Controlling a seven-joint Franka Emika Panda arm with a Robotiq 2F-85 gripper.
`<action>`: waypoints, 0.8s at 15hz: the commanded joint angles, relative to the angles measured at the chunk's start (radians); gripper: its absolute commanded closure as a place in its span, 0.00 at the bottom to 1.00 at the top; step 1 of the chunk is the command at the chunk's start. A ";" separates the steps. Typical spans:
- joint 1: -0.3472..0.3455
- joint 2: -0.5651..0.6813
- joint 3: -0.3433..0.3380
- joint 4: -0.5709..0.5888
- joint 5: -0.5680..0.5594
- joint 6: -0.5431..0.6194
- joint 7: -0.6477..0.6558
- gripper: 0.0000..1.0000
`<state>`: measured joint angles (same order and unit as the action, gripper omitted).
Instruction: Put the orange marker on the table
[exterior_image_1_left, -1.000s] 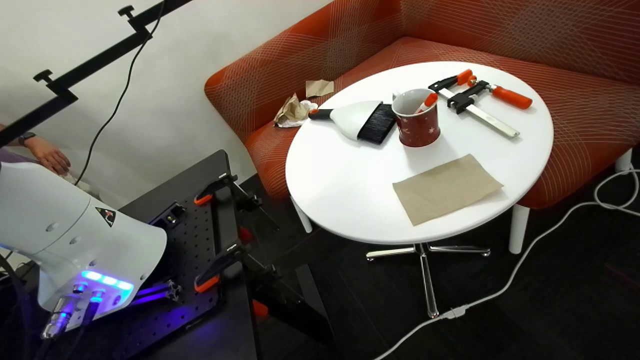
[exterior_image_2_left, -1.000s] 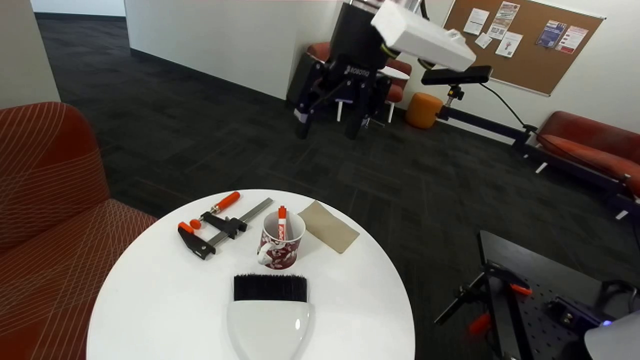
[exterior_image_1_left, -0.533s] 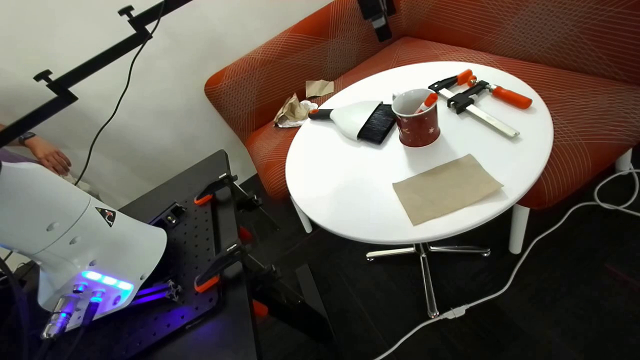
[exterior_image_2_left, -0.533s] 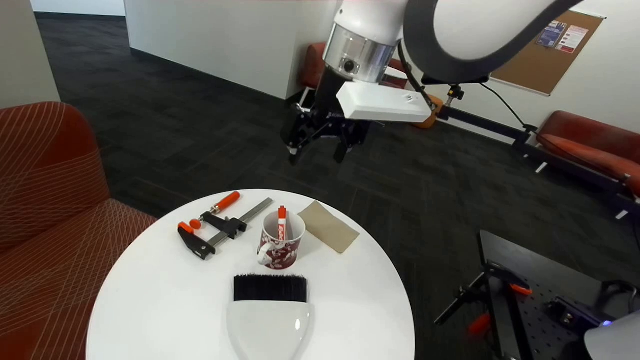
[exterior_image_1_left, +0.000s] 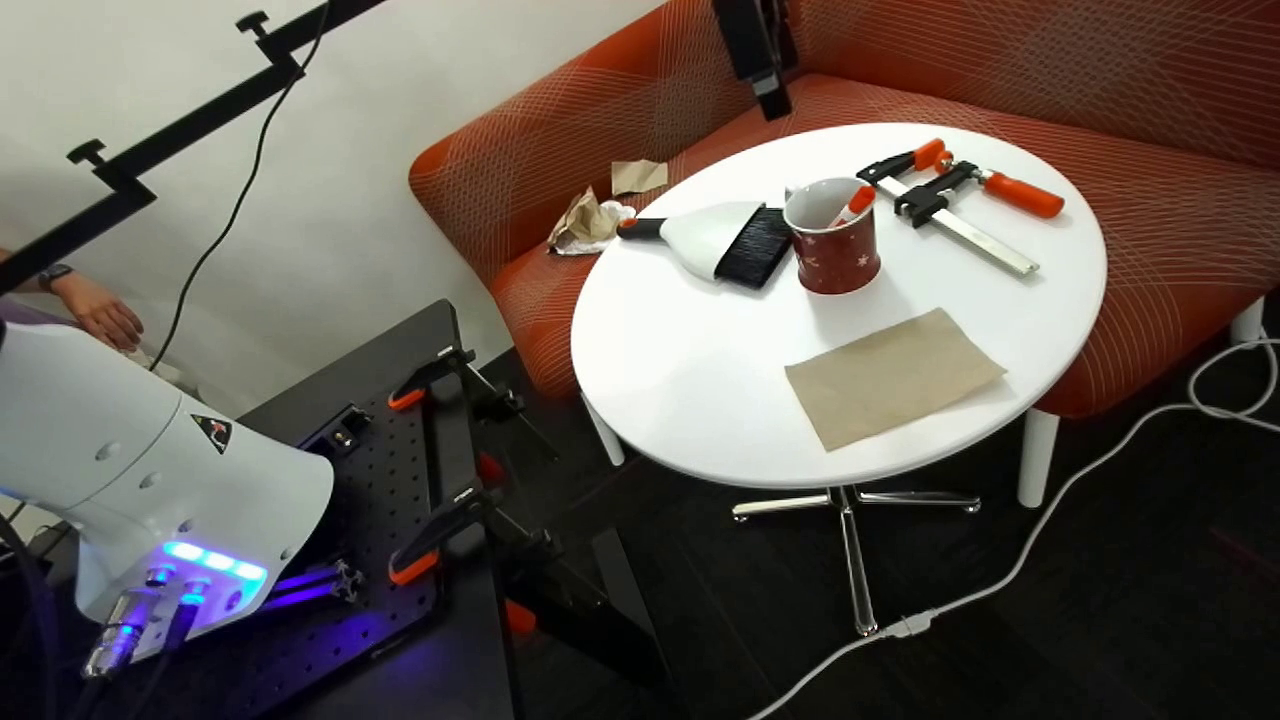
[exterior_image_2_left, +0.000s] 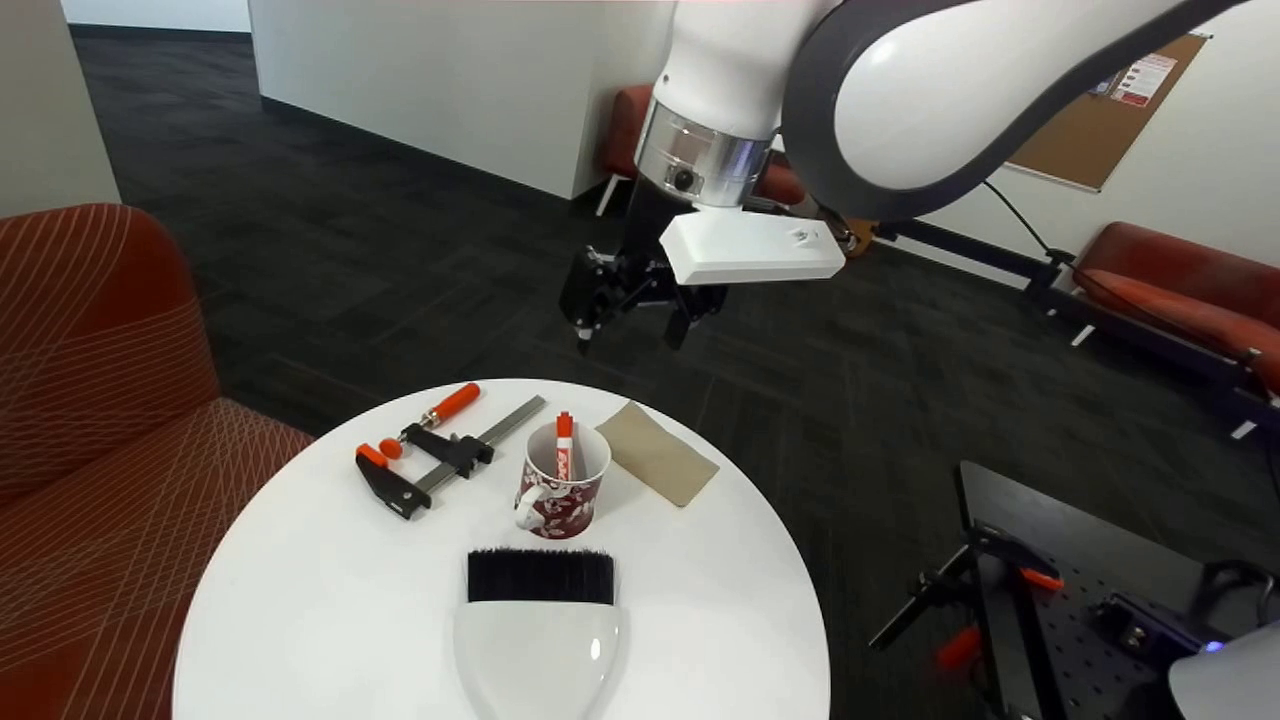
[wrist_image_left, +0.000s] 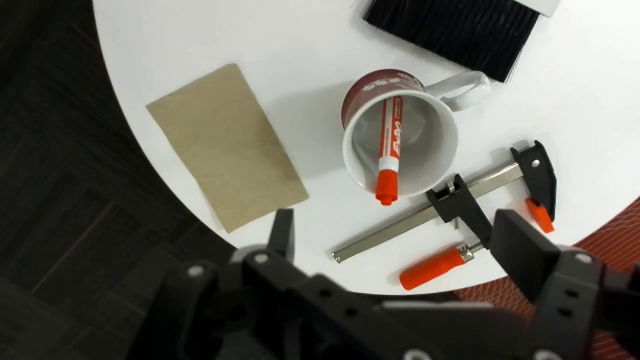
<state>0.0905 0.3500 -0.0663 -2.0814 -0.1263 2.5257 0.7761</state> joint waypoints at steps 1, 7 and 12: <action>0.013 0.000 -0.014 0.001 0.009 -0.001 -0.007 0.00; 0.035 0.076 -0.015 0.049 0.016 -0.001 0.039 0.00; 0.050 0.164 -0.025 0.093 0.036 0.036 0.070 0.00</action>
<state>0.1198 0.4571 -0.0697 -2.0346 -0.1130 2.5326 0.8154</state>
